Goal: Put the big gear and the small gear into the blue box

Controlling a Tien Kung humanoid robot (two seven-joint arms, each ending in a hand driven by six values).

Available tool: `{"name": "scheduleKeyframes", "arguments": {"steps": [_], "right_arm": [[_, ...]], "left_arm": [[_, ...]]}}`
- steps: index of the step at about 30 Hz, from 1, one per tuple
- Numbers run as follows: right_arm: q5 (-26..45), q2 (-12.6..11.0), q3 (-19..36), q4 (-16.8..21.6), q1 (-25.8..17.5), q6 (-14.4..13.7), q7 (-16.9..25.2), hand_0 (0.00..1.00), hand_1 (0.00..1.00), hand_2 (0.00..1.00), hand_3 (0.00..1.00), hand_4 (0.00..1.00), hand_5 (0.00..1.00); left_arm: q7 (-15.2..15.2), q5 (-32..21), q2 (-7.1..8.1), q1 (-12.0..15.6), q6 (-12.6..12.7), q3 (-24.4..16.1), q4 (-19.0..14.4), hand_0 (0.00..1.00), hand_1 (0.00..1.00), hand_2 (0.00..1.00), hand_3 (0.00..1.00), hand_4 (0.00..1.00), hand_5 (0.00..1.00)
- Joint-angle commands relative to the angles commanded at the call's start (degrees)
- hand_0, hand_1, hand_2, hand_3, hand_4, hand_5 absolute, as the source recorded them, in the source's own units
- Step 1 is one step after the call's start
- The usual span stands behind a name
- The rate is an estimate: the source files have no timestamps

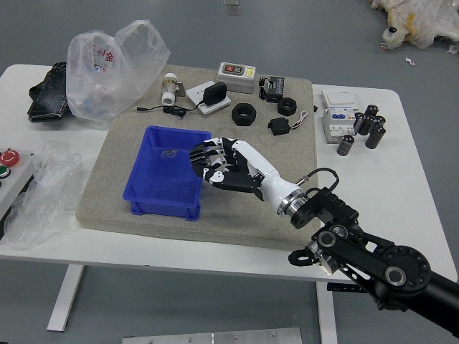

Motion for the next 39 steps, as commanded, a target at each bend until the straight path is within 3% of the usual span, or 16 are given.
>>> {"name": "scheduleKeyframes", "arguments": {"steps": [11,20,28,29,34,35,39], "right_arm": [[-12.54,1.72,-5.20,2.41,6.53,-0.73,-6.20,0.279,0.512,0.543,0.553,0.456,0.002],[-32.14,4.17,-7.71,-3.90,11.59,1.40,-12.64,0.296,0.532,0.556,0.557,0.463,0.002],[-45.94,6.03,-11.65,-7.91,14.48,4.65,-15.26,0.315,0.547,0.565,0.566,0.474,0.002],[-47.02,6.18,-12.12,-8.10,14.63,4.95,-15.45,0.330,0.576,0.598,0.604,0.436,0.002],[-49.73,6.73,-14.15,-8.73,15.08,5.42,-16.07,0.330,0.576,0.598,0.604,0.436,0.002],[-49.93,6.82,-14.39,-8.90,15.16,5.44,-16.13,0.330,0.586,0.635,0.661,0.362,0.002],[-50.64,7.01,-14.90,-9.82,15.43,6.09,-16.58,0.330,0.586,0.635,0.661,0.362,0.002]], "left_arm": [[0.18,0.50,0.03,-0.05,-0.11,-0.34,-0.03,0.583,0.532,0.536,0.643,0.661,0.162],[0.35,0.83,0.05,-0.15,-0.17,-0.56,-0.07,0.583,0.532,0.536,0.643,0.661,0.162],[0.44,1.05,0.01,-0.29,-0.19,-0.71,-0.10,0.583,0.532,0.536,0.644,0.661,0.162],[0.44,1.07,0.00,-0.30,-0.19,-0.72,-0.10,0.583,0.532,0.535,0.643,0.660,0.162],[0.48,1.11,-0.04,-0.27,-0.19,-0.75,-0.12,0.583,0.532,0.535,0.643,0.660,0.162],[0.48,1.11,-0.05,-0.26,-0.19,-0.75,-0.12,0.583,0.532,0.536,0.643,0.660,0.161],[0.46,1.09,-0.09,-0.27,-0.19,-0.72,-0.11,0.583,0.532,0.536,0.643,0.660,0.161]]}}
